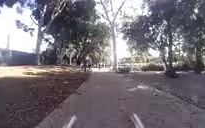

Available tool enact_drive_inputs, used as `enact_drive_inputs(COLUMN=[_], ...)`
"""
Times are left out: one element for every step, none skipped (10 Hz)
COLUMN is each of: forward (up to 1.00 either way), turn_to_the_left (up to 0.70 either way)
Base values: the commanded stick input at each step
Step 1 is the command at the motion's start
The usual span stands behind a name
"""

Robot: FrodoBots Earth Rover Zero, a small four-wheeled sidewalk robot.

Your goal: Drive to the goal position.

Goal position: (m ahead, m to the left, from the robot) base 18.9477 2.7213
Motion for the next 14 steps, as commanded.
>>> enact_drive_inputs(forward=[1.0, 1.0, 1.0, 1.0, 1.0, 1.0, 1.0, 1.0, 1.0, 1.0, 1.0, 1.0, 1.0, 1.0], turn_to_the_left=[0.0, 0.0, 0.0, 0.0, -0.22, -0.4, -0.4, -0.4, -0.4, -0.13, 0.0, 0.0, 0.0, 0.0])
